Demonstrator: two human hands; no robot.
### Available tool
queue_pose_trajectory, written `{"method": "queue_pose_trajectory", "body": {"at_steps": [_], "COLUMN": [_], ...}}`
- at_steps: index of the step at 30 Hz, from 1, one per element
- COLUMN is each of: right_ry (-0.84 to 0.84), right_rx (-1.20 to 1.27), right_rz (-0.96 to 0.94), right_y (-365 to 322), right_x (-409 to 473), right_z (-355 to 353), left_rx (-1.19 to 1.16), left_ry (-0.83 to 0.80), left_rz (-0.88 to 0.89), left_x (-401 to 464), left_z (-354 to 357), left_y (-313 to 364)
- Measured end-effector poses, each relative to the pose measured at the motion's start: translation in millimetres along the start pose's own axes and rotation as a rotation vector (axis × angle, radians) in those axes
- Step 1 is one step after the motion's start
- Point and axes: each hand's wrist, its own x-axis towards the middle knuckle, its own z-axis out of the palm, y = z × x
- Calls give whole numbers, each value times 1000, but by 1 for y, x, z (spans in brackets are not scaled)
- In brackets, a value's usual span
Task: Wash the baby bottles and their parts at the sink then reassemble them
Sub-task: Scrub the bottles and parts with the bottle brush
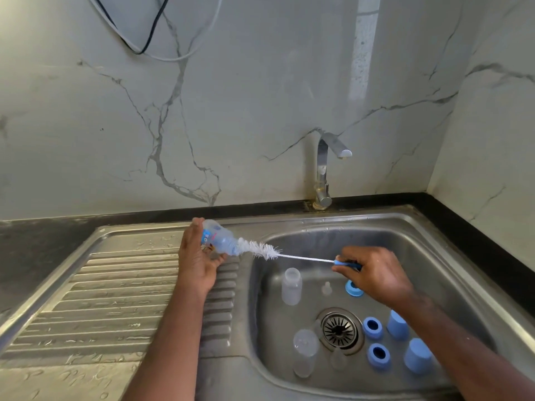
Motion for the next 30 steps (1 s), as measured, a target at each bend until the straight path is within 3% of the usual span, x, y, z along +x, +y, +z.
{"method": "queue_pose_trajectory", "body": {"at_steps": [3,4,5,7,9,10,15,18,19,20,22,24,25,28,30], "right_ry": [124,76,-49,-457,-637,-618,-184,71,24,-139,-592,-748,-699,-341,-102], "right_rx": [-170,-120,53,698,963,932,132,-192,-143,58,745,908,839,208,-117], "right_rz": [-113,-96,-35,230,367,338,136,-26,-11,78,374,443,396,172,118], "right_y": [-2,-5,-6,-14,-18,-19,-8,-11,-12,-14,-22,-25,-25,-22,-25], "right_x": [6,6,6,2,-2,-3,4,7,8,8,4,-4,-6,-3,4], "right_z": [-8,-10,-11,-14,-11,-7,3,3,0,-5,-9,-5,-2,1,-6], "left_rx": [22,-7,-62,-219,-336,-347,-247,-139,-173,-227,-297,-315,-305,-177,-127], "left_ry": [143,135,83,-83,-175,-177,-41,39,-17,-112,-286,-369,-377,-284,-197], "left_rz": [76,92,99,109,119,126,90,105,122,144,160,145,145,182,201], "left_x": [3,4,4,1,1,3,-2,1,4,6,9,11,11,10,9], "left_z": [-1,-3,-5,-8,-11,-13,-3,-2,-6,-9,-15,-18,-19,-19,-15], "left_y": [-7,-8,-7,-2,2,2,0,-7,-8,-8,-4,-3,-2,-3,-1]}}
